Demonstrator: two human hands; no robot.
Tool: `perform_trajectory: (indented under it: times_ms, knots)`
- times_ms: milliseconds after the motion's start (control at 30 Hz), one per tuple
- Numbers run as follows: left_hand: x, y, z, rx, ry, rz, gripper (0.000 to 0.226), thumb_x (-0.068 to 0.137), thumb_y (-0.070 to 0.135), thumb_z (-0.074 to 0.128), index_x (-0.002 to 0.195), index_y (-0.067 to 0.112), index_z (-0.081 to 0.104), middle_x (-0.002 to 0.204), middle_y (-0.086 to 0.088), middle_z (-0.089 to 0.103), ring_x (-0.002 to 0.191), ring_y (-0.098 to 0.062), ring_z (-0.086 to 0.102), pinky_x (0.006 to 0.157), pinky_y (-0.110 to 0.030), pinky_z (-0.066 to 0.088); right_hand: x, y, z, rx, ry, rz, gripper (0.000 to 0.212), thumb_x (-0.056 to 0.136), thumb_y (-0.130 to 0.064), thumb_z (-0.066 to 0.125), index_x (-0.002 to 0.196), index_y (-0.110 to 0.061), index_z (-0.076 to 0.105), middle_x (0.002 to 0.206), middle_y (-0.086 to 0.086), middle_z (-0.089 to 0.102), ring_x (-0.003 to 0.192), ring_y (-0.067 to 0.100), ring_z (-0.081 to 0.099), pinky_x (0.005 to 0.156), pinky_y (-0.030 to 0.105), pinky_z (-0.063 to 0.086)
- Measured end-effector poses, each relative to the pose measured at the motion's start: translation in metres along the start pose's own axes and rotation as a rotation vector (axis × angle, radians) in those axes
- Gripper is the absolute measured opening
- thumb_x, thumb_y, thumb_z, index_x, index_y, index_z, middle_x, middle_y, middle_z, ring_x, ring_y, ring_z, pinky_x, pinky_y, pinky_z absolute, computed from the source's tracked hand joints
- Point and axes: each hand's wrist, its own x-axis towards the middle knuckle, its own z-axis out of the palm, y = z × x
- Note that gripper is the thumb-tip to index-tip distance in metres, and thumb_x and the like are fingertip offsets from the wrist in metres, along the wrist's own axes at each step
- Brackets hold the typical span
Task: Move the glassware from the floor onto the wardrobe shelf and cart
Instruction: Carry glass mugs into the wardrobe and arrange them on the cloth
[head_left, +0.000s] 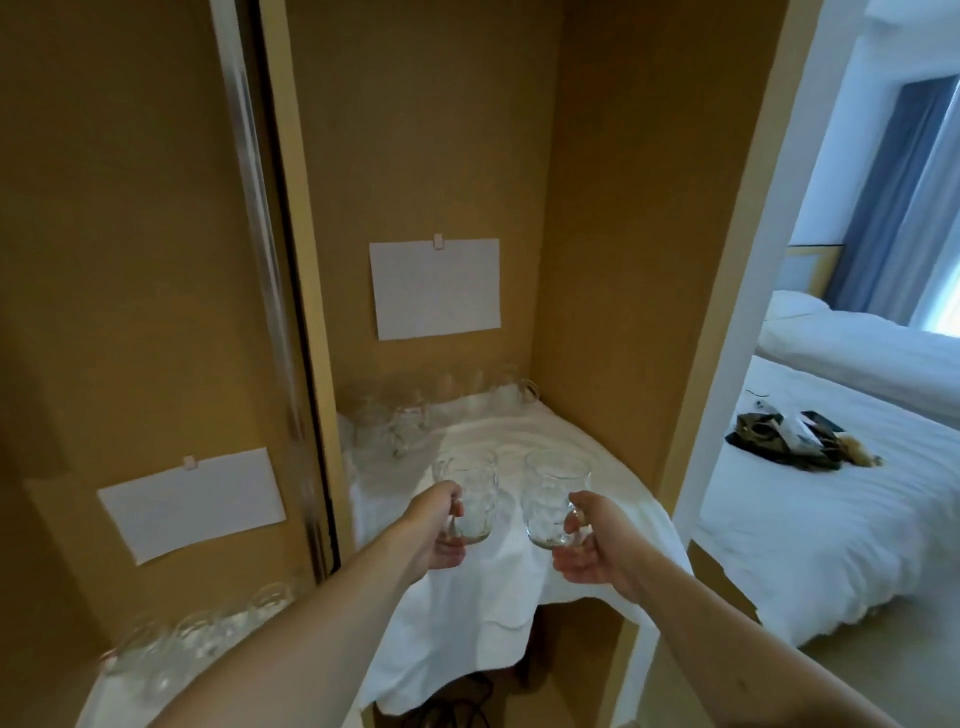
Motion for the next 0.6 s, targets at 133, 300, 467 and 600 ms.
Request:
perform_trajectory:
  times_ms: [133,300,467,600]
  knots:
    - [0.048,0.002,-0.001,-0.046,0.007,0.001,0.032,0.093,0.043,0.055,0.077,0.015,0.054,0.085,-0.016,0.054,0.063,-0.027,0.055,0.066,-0.037,0.054,0.044,-0.007,0.015,-0.02,0.031,0.023,0.037,0.099,-0.041,0.047,0.09,-0.006,0.056,0.068,0.016,0.063,0.057,0.027,0.06,0.072,0.037,0.059]
    - [0.092,0.002,-0.003,-0.113,0.041,-0.028,0.032,0.095,0.04,0.053,0.077,0.015,0.052,0.071,-0.012,0.047,0.048,-0.02,0.042,0.049,-0.024,0.04,0.089,-0.009,0.027,-0.053,0.045,0.05,0.04,0.098,-0.041,0.05,0.089,-0.004,0.062,0.079,0.023,0.071,0.065,0.031,0.069,0.068,0.036,0.06]
    - [0.119,0.0,0.004,-0.202,0.043,-0.041,0.039,0.103,0.04,0.053,0.079,0.009,0.057,0.058,-0.008,0.043,0.037,-0.016,0.035,0.042,-0.021,0.032,0.134,-0.013,0.03,-0.018,-0.053,0.07,0.04,0.099,-0.039,0.053,0.086,-0.002,0.062,0.083,0.024,0.067,0.074,0.034,0.068,0.068,0.037,0.06]
    - [0.136,0.001,0.024,-0.227,0.082,-0.003,0.037,0.102,0.038,0.056,0.083,0.007,0.065,0.068,-0.01,0.048,0.054,-0.018,0.042,0.06,-0.03,0.042,0.177,-0.016,0.032,0.078,-0.183,0.056,0.036,0.099,-0.034,0.057,0.089,0.0,0.064,0.086,0.02,0.059,0.08,0.035,0.062,0.081,0.045,0.06]
